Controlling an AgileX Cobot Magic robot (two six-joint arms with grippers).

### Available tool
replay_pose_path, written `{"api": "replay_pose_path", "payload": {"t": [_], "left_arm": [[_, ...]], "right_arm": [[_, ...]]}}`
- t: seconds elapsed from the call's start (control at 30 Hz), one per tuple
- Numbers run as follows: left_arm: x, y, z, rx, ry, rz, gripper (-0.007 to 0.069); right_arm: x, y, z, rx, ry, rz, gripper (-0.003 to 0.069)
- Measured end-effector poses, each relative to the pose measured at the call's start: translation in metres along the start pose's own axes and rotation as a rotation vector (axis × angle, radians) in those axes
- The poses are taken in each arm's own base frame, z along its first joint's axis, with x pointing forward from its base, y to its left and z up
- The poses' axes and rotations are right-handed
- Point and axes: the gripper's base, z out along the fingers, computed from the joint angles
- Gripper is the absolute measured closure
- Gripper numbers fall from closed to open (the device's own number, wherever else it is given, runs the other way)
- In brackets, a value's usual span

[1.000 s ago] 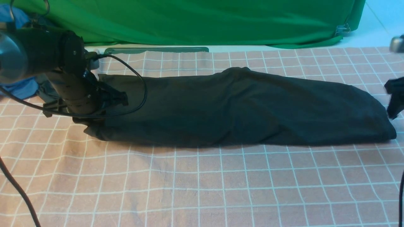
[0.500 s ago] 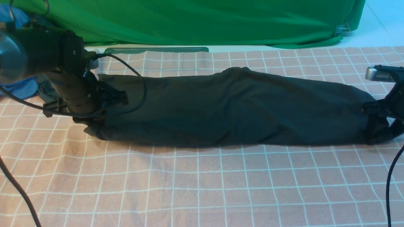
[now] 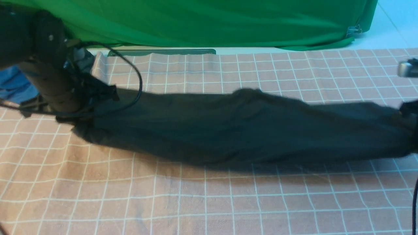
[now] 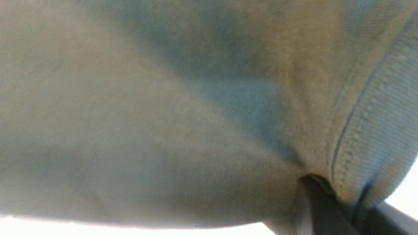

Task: Fold a long-sleeved shirt over a pink coffee tablecloth.
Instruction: 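Pull the folded dark garment lengthwise by its ends to straighten it flat on the table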

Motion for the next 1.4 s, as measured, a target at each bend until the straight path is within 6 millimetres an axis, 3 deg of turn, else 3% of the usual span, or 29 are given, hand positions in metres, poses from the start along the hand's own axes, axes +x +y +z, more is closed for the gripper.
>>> {"api": "replay_pose_path", "payload": {"t": [0.27,0.47,0.53,0.7,0.8,1.0,1.1,1.2,1.27,1.3,1.4], "left_arm": [[0.065,0.030,0.005,-0.013,0.139,-0.109,0.0564],[0.093,0.040,-0.001,-0.016,0.177,-0.125,0.0564],[0.095,0.041,-0.002,-0.021,0.188,-0.125,0.0564],[0.101,0.046,-0.003,-0.063,0.244,-0.118,0.0527],[0.102,0.050,-0.003,-0.097,0.253,-0.101,0.0439],[0.084,0.051,-0.020,-0.129,0.201,-0.095,0.0244],[0.070,0.044,-0.034,-0.059,0.151,-0.124,0.0208],[0.061,0.028,-0.042,0.102,0.108,-0.134,0.0245],[0.060,0.013,-0.044,0.207,0.091,-0.104,0.0324],[0.062,0.002,-0.044,0.256,0.088,-0.077,0.0412],[0.064,-0.022,-0.037,0.306,0.095,-0.020,0.0564]], "right_arm": [[0.056,-0.009,0.016,0.027,0.128,0.100,0.0577],[0.078,-0.007,0.039,0.026,0.222,0.129,0.0566],[0.078,-0.008,0.040,0.027,0.222,0.133,0.0552],[0.079,-0.013,0.040,0.072,0.218,0.135,0.0393],[0.079,-0.014,0.039,0.086,0.219,0.140,0.0330],[0.066,-0.009,0.015,0.102,0.123,0.143,0.0321],[0.061,0.012,-0.011,0.095,-0.013,0.090,0.0371],[0.056,0.049,-0.032,0.015,-0.191,-0.014,0.0470],[0.054,0.078,-0.038,-0.047,-0.271,-0.123,0.0559],[0.053,0.092,-0.038,-0.075,-0.295,-0.171,0.0593],[0.049,0.123,-0.025,-0.106,-0.286,-0.265,0.0619]]}}
